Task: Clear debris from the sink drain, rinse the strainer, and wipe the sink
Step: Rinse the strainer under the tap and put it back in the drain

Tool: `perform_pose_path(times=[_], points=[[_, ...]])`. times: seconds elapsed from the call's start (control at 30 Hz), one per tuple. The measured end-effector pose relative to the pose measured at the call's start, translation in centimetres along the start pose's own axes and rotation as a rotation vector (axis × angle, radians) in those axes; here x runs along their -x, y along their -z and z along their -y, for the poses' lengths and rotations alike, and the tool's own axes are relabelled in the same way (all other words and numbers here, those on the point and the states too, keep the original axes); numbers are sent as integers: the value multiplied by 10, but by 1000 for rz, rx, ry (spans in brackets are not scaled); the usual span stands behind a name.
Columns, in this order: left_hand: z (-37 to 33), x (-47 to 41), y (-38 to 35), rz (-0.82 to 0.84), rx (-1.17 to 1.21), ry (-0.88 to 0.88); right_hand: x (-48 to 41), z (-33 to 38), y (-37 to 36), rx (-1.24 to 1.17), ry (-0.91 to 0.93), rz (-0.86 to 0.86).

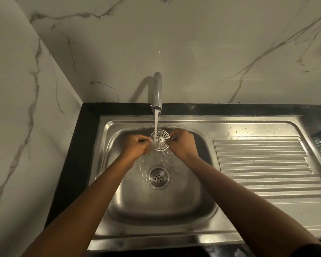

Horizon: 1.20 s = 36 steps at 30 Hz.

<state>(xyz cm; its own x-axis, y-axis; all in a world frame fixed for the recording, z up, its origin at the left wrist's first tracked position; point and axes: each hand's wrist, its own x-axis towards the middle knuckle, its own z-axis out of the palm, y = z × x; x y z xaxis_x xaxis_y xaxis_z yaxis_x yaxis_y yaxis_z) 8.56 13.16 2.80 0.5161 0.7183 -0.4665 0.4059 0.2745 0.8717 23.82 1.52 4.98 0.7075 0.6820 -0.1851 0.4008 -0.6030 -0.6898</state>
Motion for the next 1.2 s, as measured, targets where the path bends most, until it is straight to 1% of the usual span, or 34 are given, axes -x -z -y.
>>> perform_pose_path(times=[0.13, 0.23, 0.33, 0.4, 0.57, 0.73, 0.87, 1.03, 1.13, 1.2], points=[[9, 6, 4, -68, -13, 34, 0, 11, -5, 170, 94, 69], [16, 12, 6, -91, 48, 80, -3, 22, -11, 259, 189, 128], [22, 18, 10, -135, 96, 106, -6, 32, -16, 262, 241, 148], [23, 20, 11, -159, 119, 107, -8, 35, -18, 221, 247, 156], [24, 21, 11, -151, 95, 80, -5, 34, -14, 180, 262, 146], [20, 21, 4, -141, 60, -31, 0, 18, 1, 132, 199, 67], [9, 22, -3, -121, 23, -157, 4, 3, 9, 27, 103, 1], [-3, 26, -10, -111, -25, -265, 7, -14, 9, -156, -22, -63], [-5, 28, -10, -106, -42, -302, 10, -17, 6, -213, -43, -90], [-2, 30, -7, -130, -46, -307, 10, -14, 4, -223, -22, -92]])
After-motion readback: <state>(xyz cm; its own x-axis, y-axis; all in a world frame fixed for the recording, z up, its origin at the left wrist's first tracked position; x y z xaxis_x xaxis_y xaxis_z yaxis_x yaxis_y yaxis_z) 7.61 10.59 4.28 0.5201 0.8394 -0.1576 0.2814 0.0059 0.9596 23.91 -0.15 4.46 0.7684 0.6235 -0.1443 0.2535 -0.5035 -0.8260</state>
